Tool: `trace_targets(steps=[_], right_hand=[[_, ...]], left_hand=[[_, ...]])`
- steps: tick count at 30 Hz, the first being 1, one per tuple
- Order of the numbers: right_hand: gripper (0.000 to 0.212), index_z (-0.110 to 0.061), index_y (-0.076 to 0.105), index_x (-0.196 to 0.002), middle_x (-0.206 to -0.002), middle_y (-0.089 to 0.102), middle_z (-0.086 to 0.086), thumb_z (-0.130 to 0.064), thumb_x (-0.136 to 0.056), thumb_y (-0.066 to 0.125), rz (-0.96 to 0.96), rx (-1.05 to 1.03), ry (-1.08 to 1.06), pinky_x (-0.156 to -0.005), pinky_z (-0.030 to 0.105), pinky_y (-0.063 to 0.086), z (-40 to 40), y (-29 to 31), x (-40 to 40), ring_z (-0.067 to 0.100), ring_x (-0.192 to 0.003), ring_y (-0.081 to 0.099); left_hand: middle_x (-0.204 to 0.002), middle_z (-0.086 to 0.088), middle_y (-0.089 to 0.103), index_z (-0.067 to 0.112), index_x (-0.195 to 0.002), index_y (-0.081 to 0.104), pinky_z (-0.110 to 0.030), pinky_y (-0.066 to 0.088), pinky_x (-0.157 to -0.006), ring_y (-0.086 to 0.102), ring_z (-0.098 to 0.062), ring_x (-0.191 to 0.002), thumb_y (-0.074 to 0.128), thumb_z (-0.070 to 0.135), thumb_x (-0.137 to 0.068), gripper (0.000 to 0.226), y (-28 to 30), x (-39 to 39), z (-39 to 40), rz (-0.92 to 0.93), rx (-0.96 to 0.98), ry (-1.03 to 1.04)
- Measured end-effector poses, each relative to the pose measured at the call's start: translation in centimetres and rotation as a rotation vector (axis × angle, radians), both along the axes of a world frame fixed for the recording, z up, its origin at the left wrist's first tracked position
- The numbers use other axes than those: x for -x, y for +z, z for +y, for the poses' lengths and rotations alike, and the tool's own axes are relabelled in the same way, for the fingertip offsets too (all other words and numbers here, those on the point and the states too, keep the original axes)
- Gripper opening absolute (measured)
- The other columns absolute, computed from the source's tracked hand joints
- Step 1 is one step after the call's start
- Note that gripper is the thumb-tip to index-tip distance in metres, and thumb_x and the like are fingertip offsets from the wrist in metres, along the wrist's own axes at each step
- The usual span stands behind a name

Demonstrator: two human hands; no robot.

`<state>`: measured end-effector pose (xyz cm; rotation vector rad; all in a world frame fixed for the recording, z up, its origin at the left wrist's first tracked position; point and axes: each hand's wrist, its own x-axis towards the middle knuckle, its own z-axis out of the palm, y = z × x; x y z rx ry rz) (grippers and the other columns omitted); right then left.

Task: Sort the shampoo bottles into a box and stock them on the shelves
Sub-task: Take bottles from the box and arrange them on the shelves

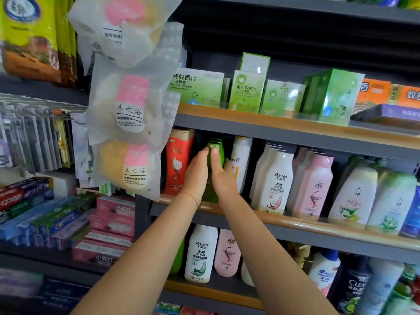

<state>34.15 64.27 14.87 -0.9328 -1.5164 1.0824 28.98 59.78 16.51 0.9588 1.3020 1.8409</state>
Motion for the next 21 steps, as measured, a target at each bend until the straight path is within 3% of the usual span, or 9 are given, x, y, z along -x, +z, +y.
trace_targets(steps=[2,6,8,10,12,17,21], right_hand=[[0.095,-0.020,0.031,-0.153,-0.148,0.045,0.002,-0.081,-0.081,0.044,0.003,-0.002,0.007,-0.115,0.045,0.035,-0.1,0.1,0.0,0.022,-0.136,0.043],[0.109,-0.020,0.039,-0.148,-0.142,0.052,0.003,-0.092,-0.067,0.041,-0.033,-0.005,-0.016,-0.113,0.045,0.038,-0.1,0.0,0.1,0.022,-0.131,0.049],[0.089,-0.016,0.043,-0.144,-0.136,0.055,0.003,-0.081,-0.081,0.045,-0.041,-0.013,-0.026,-0.111,0.041,0.039,-0.5,0.2,0.0,0.021,-0.127,0.051],[0.070,-0.013,0.046,-0.139,-0.130,0.057,0.003,-0.065,-0.092,0.049,-0.039,-0.012,-0.040,-0.103,0.032,0.041,-0.2,0.0,-0.2,0.018,-0.118,0.053],[0.061,-0.013,0.048,-0.136,-0.126,0.059,0.002,-0.057,-0.094,0.053,-0.025,-0.019,-0.045,-0.095,0.027,0.040,-0.3,-0.4,-0.2,0.016,-0.113,0.054],[0.063,-0.015,0.047,-0.137,-0.129,0.059,0.001,-0.059,-0.093,0.054,0.000,-0.032,-0.029,-0.104,0.030,0.042,0.0,-0.8,0.3,0.017,-0.121,0.055],[0.064,-0.015,0.045,-0.142,-0.133,0.058,0.001,-0.057,-0.095,0.051,-0.003,-0.026,0.003,-0.107,0.032,0.041,-0.3,-0.4,-0.1,0.016,-0.124,0.053]], left_hand=[[-0.116,0.005,0.066,0.032,-0.111,0.065,-0.036,0.047,-0.093,0.059,-0.013,-0.109,0.044,0.048,-0.098,0.030,-0.1,0.0,0.0,0.025,-0.006,0.006],[-0.123,0.002,0.064,0.027,-0.126,0.063,-0.039,0.045,-0.103,0.058,-0.015,-0.115,0.045,0.048,-0.097,0.040,-0.3,-0.1,-0.1,0.031,-0.005,0.017],[-0.125,0.001,0.064,0.024,-0.126,0.063,-0.039,0.044,-0.106,0.058,-0.016,-0.116,0.044,0.048,-0.098,0.042,-0.3,0.0,0.1,0.010,0.001,0.023],[-0.122,0.000,0.063,0.022,-0.119,0.064,-0.036,0.042,-0.105,0.057,-0.017,-0.114,0.043,0.048,-0.100,0.039,-0.1,0.1,0.3,-0.023,0.018,0.041],[-0.111,-0.002,0.066,0.025,-0.098,0.065,-0.037,0.044,-0.104,0.059,-0.019,-0.107,0.043,0.048,-0.101,0.033,0.2,0.2,0.5,-0.053,0.024,0.046],[-0.111,-0.003,0.070,0.028,-0.096,0.067,-0.036,0.046,-0.101,0.063,-0.018,-0.105,0.042,0.052,-0.099,0.035,0.0,0.4,1.1,-0.049,0.022,0.026],[-0.094,0.007,0.063,0.033,-0.087,0.060,-0.031,0.040,-0.091,0.057,-0.009,-0.091,0.041,0.049,-0.101,0.029,-0.3,0.4,1.3,-0.060,0.014,0.016]])
